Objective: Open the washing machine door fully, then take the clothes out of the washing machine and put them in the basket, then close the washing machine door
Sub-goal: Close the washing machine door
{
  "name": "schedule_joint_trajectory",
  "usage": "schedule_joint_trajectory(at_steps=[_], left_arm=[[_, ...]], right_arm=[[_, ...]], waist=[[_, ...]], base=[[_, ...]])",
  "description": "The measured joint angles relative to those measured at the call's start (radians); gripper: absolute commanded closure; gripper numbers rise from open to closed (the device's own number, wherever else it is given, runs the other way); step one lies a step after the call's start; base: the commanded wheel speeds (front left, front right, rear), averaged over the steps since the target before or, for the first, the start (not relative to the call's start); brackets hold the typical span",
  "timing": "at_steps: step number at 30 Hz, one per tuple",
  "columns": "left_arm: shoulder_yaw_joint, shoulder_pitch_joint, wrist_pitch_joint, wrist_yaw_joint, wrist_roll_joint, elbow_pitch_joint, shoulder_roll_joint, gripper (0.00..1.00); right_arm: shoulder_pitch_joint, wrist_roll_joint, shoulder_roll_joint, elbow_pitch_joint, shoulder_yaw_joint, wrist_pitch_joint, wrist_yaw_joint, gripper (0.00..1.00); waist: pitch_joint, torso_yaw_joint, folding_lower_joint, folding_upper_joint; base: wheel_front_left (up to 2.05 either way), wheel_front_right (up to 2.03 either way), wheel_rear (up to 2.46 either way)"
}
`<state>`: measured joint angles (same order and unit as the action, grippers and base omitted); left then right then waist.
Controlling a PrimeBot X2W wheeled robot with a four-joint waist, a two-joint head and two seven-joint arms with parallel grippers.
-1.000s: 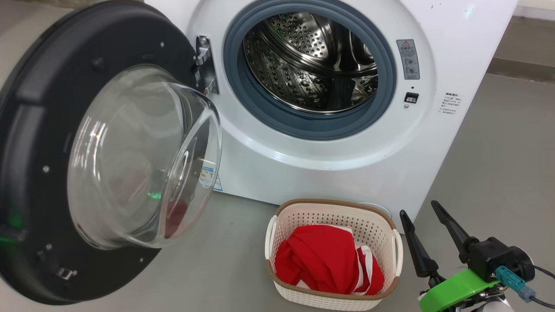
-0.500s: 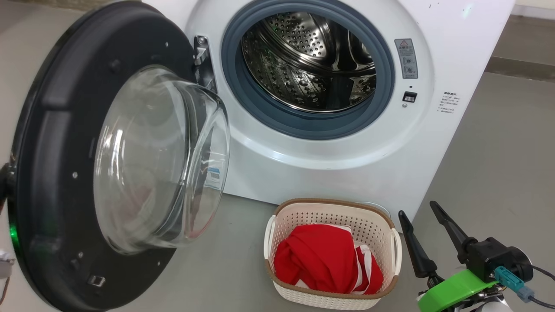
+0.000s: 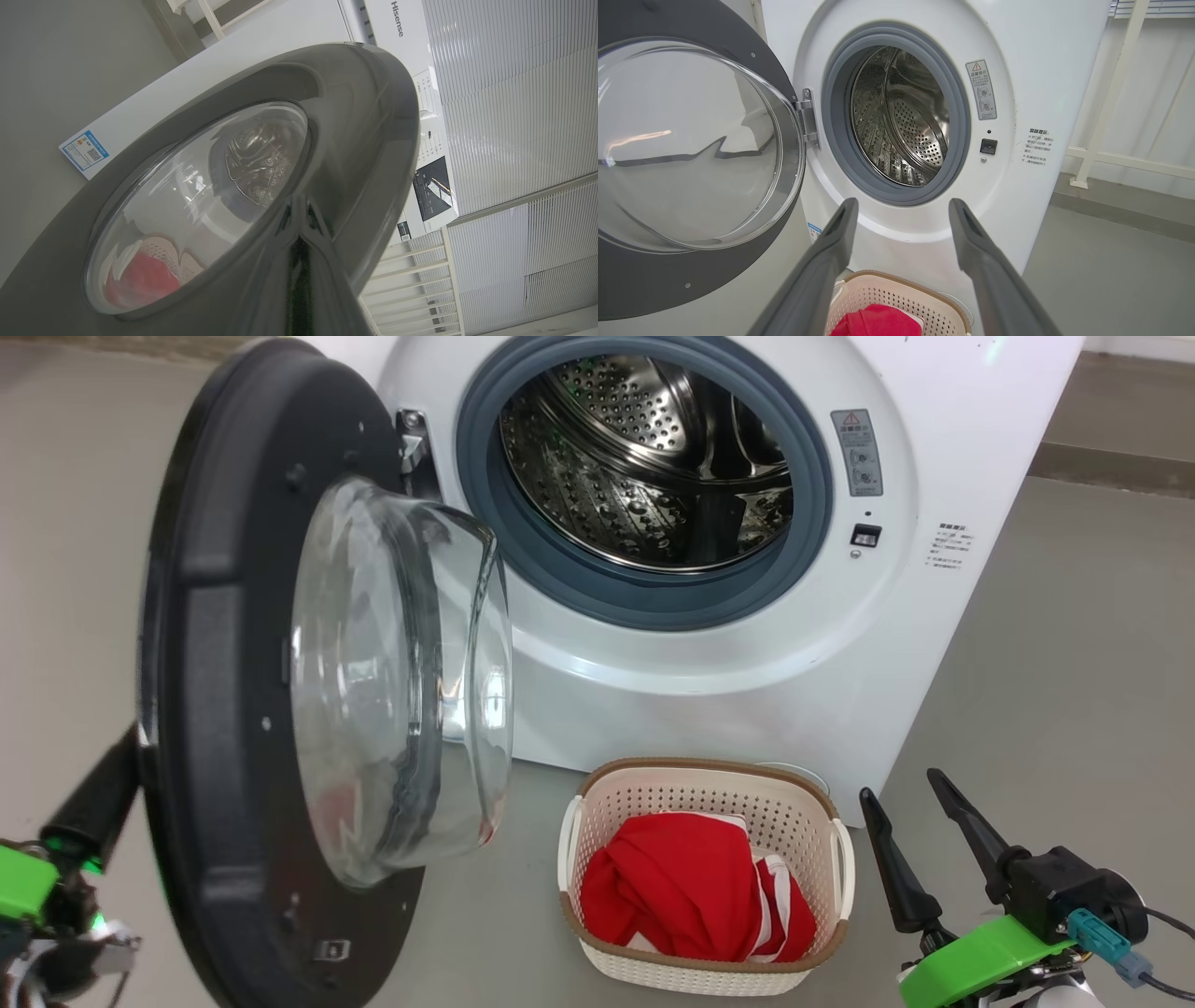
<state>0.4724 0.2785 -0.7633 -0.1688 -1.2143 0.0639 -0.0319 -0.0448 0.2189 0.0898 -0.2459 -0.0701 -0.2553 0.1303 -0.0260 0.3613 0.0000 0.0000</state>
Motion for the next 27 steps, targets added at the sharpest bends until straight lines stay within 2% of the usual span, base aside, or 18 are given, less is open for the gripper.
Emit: schedule_joint_trajectory(at_steps=[8,14,27], left_arm=[[-0.132,-0.088,0.085,-0.043,-0.073,0.091,-0.001,1.00],[-0.197,-0.137,0.124,-0.051,-0.109,0.145,-0.002,1.00],[-0.243,-0.159,0.155,-0.051,-0.127,0.175,-0.004,1.00]], right_arm=[[0.000,0.000,0.000,-0.001,0.002,0.000,0.000,0.00],[-0.001,0.000,0.001,-0.001,0.001,0.000,0.000,0.00],[-0.007,0.000,0.003,-0.004,-0.001,0.000,0.000,0.00]], waist=[[0.008,-0.020,-0.0001,0.0000],[0.016,-0.041,0.0000,0.0000],[0.024,-0.097,0.0000,0.0000]], base=[[0.00,0.00,0.00],[0.00,0.00,0.00],[0.00,0.00,0.00]])
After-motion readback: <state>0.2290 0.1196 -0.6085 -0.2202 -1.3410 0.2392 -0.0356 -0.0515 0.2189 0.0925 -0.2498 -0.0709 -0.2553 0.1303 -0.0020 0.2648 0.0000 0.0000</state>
